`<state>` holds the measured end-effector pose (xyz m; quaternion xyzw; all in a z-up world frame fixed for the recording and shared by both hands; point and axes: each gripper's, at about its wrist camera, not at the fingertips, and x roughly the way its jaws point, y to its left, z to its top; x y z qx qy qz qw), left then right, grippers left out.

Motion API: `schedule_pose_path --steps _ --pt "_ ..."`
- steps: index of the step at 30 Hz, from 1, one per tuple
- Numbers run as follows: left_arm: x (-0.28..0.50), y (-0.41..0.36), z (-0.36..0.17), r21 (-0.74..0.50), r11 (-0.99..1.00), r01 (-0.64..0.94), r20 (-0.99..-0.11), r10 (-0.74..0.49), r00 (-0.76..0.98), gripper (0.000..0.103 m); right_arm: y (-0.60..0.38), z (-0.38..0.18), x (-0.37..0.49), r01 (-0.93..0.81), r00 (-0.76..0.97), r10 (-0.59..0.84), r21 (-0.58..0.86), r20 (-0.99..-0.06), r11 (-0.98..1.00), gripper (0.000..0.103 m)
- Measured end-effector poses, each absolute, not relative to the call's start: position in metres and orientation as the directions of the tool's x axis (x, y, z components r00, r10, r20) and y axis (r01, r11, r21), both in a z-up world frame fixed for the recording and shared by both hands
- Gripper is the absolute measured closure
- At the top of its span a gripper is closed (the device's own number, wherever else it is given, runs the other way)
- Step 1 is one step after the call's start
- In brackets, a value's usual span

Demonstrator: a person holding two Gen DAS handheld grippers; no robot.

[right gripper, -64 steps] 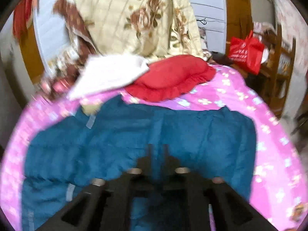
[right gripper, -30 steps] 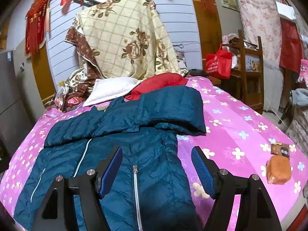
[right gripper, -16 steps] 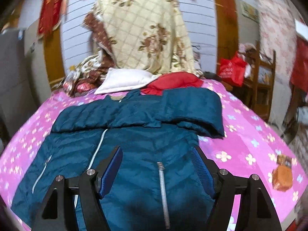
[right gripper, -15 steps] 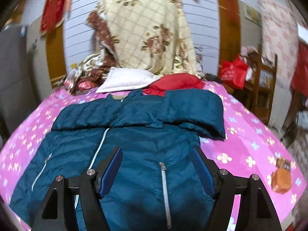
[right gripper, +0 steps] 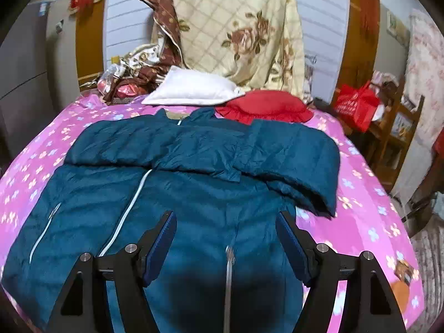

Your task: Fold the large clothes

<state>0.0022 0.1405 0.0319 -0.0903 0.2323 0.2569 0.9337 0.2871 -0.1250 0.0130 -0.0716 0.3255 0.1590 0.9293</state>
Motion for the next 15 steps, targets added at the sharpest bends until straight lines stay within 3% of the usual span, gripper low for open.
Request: schedule_pose_path --steps 7,15 --pt "0.024 0.178 -0.01 -0.096 0.833 -0.546 -0.562 0.407 0.72 0.036 -0.134 0.002 0.409 -0.26 0.651 0.311 0.181 -0.693 0.948 0.032" --pt "0.048 0.189 -0.046 -0.085 0.827 -0.556 -0.64 0.382 0.667 0.036 -0.081 -0.046 0.503 -0.176 0.633 0.033 -0.103 -0.773 0.979 0.032"
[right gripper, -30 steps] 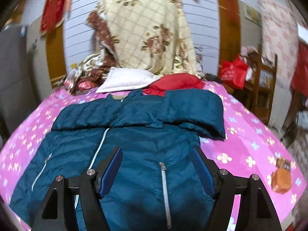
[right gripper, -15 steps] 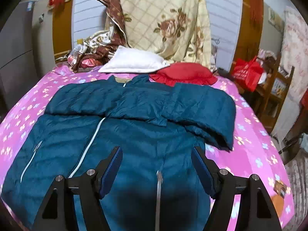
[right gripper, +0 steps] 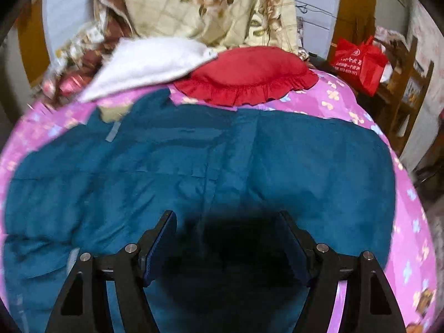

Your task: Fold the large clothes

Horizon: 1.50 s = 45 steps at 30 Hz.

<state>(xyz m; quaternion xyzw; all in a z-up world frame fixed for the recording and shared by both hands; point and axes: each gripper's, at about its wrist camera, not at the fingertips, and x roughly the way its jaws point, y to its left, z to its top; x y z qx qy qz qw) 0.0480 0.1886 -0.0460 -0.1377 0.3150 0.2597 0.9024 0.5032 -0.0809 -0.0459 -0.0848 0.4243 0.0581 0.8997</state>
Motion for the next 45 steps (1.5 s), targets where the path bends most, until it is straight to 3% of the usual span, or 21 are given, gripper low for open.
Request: schedule_pose_path --steps 3,5,6,7,10,17,24,31,37,40,42,44,45 --pt "0.054 0.189 -0.054 -0.077 0.831 -0.551 -0.657 0.374 0.655 0.036 -0.081 -0.064 0.519 -0.106 0.645 -0.089 -0.204 -0.759 0.973 0.032" --pt "0.056 0.187 -0.058 -0.068 0.834 -0.548 -0.66 0.375 0.651 0.036 -0.088 -0.073 0.524 -0.096 0.635 -0.093 -0.198 -0.767 0.975 0.056" --pt "0.057 0.187 -0.058 -0.066 0.834 -0.548 -0.66 0.375 0.65 0.036 -0.094 -0.077 0.526 -0.098 0.616 -0.083 -0.18 -0.783 0.979 0.081" --pt "0.057 0.188 -0.059 -0.066 0.834 -0.548 -0.66 0.375 0.65 0.036 -0.099 -0.076 0.526 -0.1 0.614 -0.07 -0.166 -0.786 0.981 0.087" --pt "0.057 0.189 -0.06 -0.076 0.833 -0.548 -0.658 0.371 0.655 0.036 -0.117 -0.059 0.519 -0.108 0.629 -0.007 -0.097 -0.777 0.989 0.09" --pt "0.044 0.197 -0.053 -0.132 0.825 -0.55 -0.635 0.356 0.686 0.036 -0.108 0.04 0.469 -0.236 0.692 0.234 0.092 -0.683 0.967 0.091" --pt "0.02 0.203 -0.042 -0.167 0.818 -0.55 -0.596 0.36 0.717 0.036 0.003 0.087 0.408 -0.476 0.61 0.473 0.183 -0.636 0.86 0.091" --pt "0.002 0.221 -0.044 -0.206 0.788 -0.58 -0.588 0.374 0.717 0.036 0.154 0.046 0.36 -0.653 0.473 0.542 0.137 -0.695 0.745 0.091" --pt "-0.001 0.231 -0.056 -0.211 0.772 -0.599 -0.607 0.377 0.699 0.036 0.221 -0.036 0.366 -0.653 0.409 0.418 0.06 -0.811 0.755 0.091" --pt "0.0 0.234 -0.061 -0.212 0.769 -0.603 -0.618 0.372 0.692 0.036 0.23 -0.061 0.368 -0.644 0.444 0.359 -0.014 -0.821 0.765 0.089" --pt "0.001 0.235 -0.064 -0.21 0.767 -0.607 -0.625 0.372 0.686 0.036 0.23 -0.062 0.365 -0.646 0.46 0.351 -0.037 -0.816 0.762 0.082" --pt "0.003 0.236 -0.065 -0.21 0.765 -0.609 -0.633 0.368 0.681 0.036 0.227 -0.05 0.359 -0.659 0.463 0.373 -0.031 -0.804 0.751 0.065" --pt "0.003 0.236 -0.064 -0.213 0.763 -0.61 -0.633 0.367 0.681 0.036 0.224 -0.042 0.355 -0.662 0.477 0.388 -0.033 -0.789 0.748 0.051"
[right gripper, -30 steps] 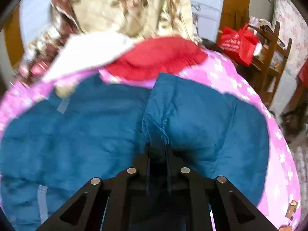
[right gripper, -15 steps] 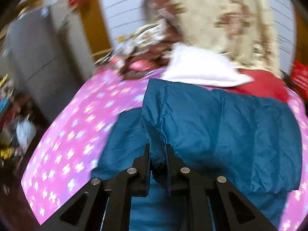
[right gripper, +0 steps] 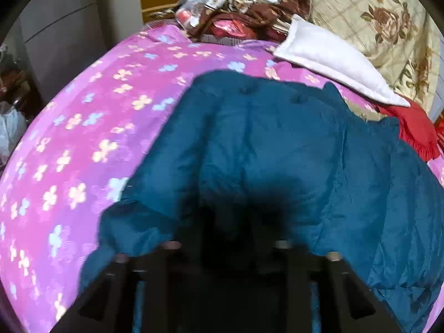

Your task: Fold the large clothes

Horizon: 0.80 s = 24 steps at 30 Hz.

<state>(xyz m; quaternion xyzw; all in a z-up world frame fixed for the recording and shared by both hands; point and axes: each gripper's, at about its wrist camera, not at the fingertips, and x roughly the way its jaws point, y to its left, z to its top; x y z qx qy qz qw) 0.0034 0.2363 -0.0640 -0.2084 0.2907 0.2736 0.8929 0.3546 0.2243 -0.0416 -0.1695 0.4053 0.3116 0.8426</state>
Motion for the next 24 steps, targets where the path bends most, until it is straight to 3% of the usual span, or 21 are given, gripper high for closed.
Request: schedule_pose_path --steps 1,3,9,11,18,24 --pt "0.004 0.236 -0.063 -0.216 0.762 -0.61 -0.632 0.367 0.682 0.036 0.219 -0.032 0.348 -0.663 0.496 0.403 -0.035 -0.769 0.748 0.044" --pt "0.003 0.233 -0.061 -0.216 0.763 -0.61 -0.63 0.368 0.684 0.036 0.201 -0.011 0.334 -0.663 0.509 0.452 0.001 -0.733 0.748 0.041" --pt "-0.002 0.22 -0.042 -0.201 0.776 -0.597 -0.607 0.38 0.698 0.036 0.092 0.02 0.292 -0.663 0.384 0.632 0.276 -0.673 0.696 0.041" --pt "-0.007 0.216 -0.032 -0.195 0.778 -0.597 -0.591 0.392 0.705 0.036 0.042 0.028 0.277 -0.655 0.398 0.651 0.297 -0.646 0.695 0.041" --pt "-0.022 0.208 -0.001 -0.185 0.768 -0.613 -0.546 0.439 0.714 0.036 -0.152 0.025 0.222 -0.472 0.592 0.527 0.268 -0.61 0.84 0.041" --pt "-0.015 0.217 0.002 -0.23 0.764 -0.602 -0.617 0.364 0.697 0.036 -0.28 -0.008 0.194 -0.27 0.669 0.416 0.32 -0.616 0.908 0.041"
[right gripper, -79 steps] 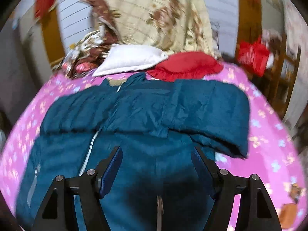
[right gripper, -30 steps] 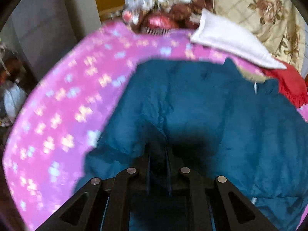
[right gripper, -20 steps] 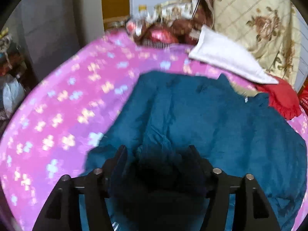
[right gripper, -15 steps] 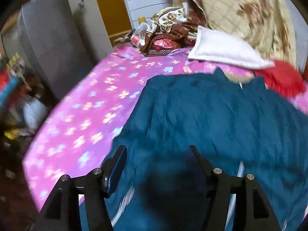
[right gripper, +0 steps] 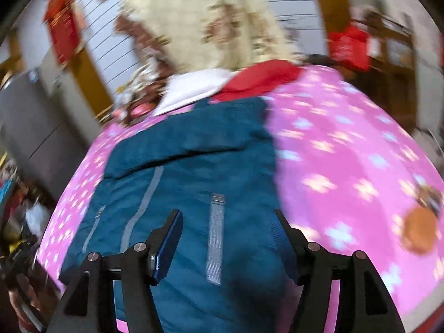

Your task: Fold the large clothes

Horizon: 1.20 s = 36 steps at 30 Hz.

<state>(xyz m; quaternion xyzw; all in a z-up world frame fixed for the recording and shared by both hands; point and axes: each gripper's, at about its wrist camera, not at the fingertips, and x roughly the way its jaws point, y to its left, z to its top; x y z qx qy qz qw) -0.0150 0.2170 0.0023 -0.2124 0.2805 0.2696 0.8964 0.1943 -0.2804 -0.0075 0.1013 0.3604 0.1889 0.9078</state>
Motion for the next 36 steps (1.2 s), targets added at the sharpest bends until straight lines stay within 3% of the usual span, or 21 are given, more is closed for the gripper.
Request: schedule_pose_path --steps 7,15,24,30,36 --pt "0.01 0.246 -0.022 -0.242 0.788 -0.567 -0.71 0.255 0.657 0.036 -0.319 -0.048 0.201 -0.236 0.625 0.464 0.415 -0.628 0.879 0.041" --pt "0.045 0.29 -0.069 -0.394 0.751 -0.53 -0.774 0.041 0.632 0.036 -0.288 -0.083 0.222 -0.256 0.536 0.514 0.451 -0.67 0.855 0.041" --pt "0.083 0.294 -0.094 -0.539 0.727 -0.426 -0.733 -0.156 0.662 0.036 -0.28 -0.106 0.249 -0.195 0.473 0.55 0.527 -0.688 0.827 0.041" --pt "0.094 0.296 -0.104 -0.601 0.692 -0.4 -0.706 -0.224 0.672 0.036 -0.276 -0.107 0.257 -0.187 0.453 0.602 0.591 -0.657 0.785 0.041" --pt "0.084 0.299 -0.114 -0.736 0.605 -0.305 -0.608 -0.392 0.69 0.035 -0.28 -0.11 0.248 -0.19 0.394 0.689 0.679 -0.609 0.709 0.04"
